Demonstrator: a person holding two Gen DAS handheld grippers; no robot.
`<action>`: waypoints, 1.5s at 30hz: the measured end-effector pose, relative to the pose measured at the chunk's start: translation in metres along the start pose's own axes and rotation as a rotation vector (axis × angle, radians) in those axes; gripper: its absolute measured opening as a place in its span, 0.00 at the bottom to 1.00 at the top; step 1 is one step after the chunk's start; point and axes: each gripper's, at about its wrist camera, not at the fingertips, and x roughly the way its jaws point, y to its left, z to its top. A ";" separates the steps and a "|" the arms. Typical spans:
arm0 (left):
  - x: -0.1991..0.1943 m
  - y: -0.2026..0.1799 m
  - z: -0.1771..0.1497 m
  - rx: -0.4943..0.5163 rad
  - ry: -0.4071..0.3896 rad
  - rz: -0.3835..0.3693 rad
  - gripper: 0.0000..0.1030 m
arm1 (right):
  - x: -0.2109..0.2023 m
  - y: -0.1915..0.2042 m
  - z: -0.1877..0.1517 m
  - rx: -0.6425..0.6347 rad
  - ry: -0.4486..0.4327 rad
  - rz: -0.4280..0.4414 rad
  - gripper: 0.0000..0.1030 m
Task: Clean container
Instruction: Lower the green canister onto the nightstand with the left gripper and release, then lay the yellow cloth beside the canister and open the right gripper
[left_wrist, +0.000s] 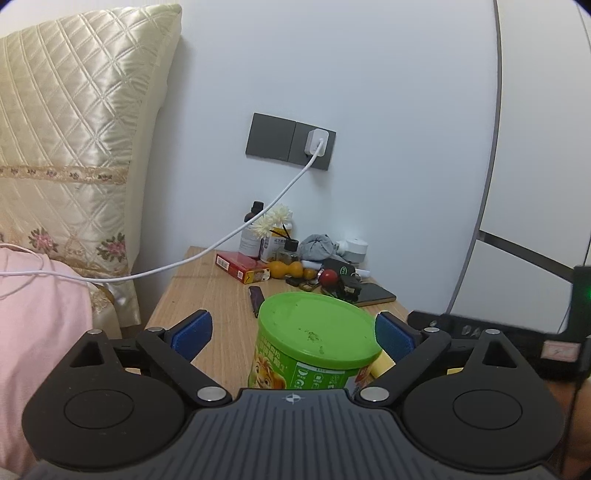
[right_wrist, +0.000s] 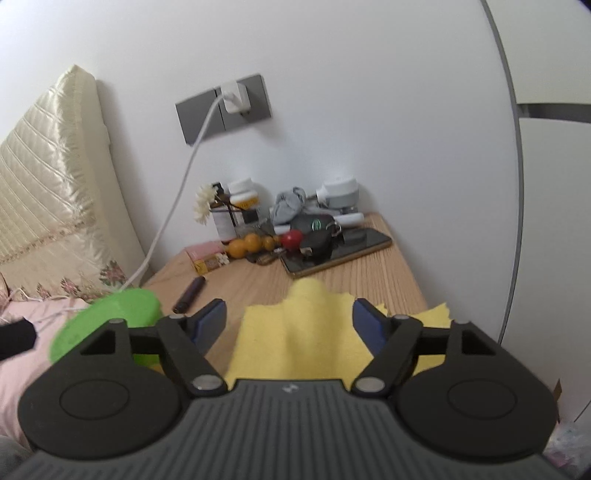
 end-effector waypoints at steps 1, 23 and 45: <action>-0.003 0.000 0.001 0.002 0.000 0.004 0.94 | -0.007 0.003 0.001 -0.005 -0.004 0.001 0.77; -0.083 -0.020 0.005 0.100 0.008 0.037 1.00 | -0.123 0.051 -0.011 -0.039 -0.055 0.049 0.83; -0.094 -0.020 0.000 0.089 -0.002 0.085 1.00 | -0.140 0.058 -0.022 -0.105 -0.031 -0.040 1.00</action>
